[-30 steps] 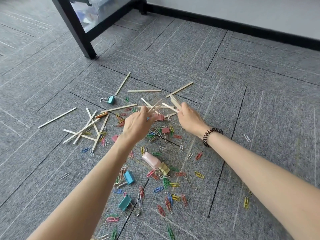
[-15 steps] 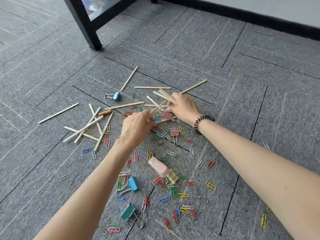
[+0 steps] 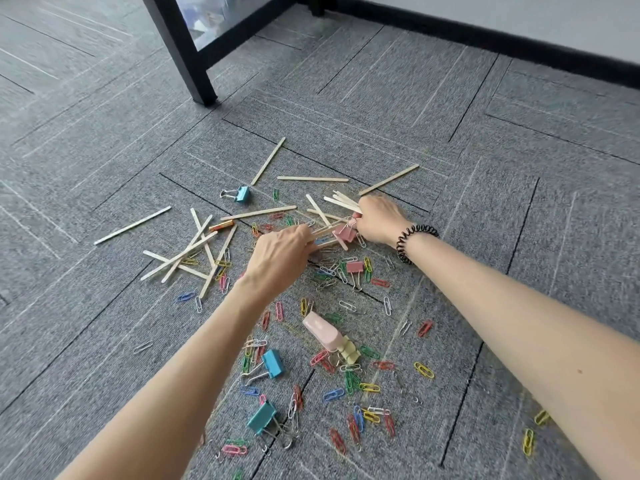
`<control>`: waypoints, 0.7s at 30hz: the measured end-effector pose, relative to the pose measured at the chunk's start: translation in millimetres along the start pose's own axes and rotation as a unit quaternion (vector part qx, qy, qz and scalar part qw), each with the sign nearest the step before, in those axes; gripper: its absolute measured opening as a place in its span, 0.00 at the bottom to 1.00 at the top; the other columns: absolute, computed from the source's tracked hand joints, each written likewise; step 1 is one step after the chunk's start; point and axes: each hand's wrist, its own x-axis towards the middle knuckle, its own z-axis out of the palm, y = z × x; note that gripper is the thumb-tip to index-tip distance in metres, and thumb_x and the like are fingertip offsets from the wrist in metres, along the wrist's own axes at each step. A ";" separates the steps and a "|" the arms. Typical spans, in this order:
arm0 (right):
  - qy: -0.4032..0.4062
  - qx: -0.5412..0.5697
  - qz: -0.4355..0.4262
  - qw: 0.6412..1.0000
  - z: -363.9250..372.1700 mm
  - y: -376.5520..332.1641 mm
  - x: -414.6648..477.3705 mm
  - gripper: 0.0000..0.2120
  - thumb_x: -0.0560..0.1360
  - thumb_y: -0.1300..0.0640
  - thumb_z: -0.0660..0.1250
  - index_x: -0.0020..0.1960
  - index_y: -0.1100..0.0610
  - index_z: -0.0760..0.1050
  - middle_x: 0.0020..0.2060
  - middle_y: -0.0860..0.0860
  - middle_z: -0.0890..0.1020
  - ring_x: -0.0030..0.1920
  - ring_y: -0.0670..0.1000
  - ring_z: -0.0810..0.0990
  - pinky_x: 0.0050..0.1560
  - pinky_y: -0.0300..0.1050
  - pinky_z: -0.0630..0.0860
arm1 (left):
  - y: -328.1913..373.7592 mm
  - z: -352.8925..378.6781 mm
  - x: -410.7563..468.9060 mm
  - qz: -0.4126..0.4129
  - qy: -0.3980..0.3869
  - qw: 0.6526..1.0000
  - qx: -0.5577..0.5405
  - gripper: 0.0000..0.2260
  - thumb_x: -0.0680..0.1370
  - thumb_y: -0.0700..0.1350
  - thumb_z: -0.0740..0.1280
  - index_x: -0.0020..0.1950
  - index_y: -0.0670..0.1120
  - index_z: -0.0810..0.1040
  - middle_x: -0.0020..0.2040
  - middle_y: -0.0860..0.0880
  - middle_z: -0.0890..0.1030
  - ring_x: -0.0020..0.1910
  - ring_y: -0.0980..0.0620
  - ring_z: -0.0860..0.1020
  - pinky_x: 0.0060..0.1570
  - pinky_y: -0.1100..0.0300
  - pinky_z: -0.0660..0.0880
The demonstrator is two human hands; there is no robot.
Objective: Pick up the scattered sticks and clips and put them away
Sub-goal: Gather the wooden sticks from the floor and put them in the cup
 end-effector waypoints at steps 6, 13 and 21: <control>0.008 -0.034 -0.024 0.999 1.4 2.5 -12.6 0.04 0.81 0.59 0.57 0.50 0.61 0.67 0.42 0.52 0.69 0.38 0.48 0.70 0.36 0.39 0.67 | -11.5 -10.7 -12.7 -0.013 -0.004 1.000 -0.016 0.09 0.83 0.48 0.56 0.52 0.43 0.70 0.46 0.51 0.67 0.36 0.56 0.66 0.30 0.66 0.61; 0.072 0.053 0.018 0.996 -11.4 14.3 -22.6 0.07 0.80 0.64 0.54 0.57 0.62 0.66 0.37 0.51 0.73 0.28 0.46 0.67 0.23 0.37 0.62 | 0.5 -7.5 -11.9 -0.062 -0.021 0.995 -0.070 0.12 0.79 0.54 0.63 0.52 0.46 0.71 0.47 0.52 0.70 0.37 0.58 0.65 0.29 0.66 0.61; 0.058 0.136 0.053 0.987 -9.5 37.9 -37.3 0.17 0.81 0.46 0.54 0.44 0.57 0.71 0.33 0.51 0.76 0.28 0.48 0.69 0.26 0.39 0.65 | 26.3 -4.4 0.3 -0.084 -0.039 0.991 -0.094 0.09 0.78 0.52 0.63 0.48 0.47 0.71 0.45 0.51 0.70 0.40 0.56 0.68 0.32 0.66 0.63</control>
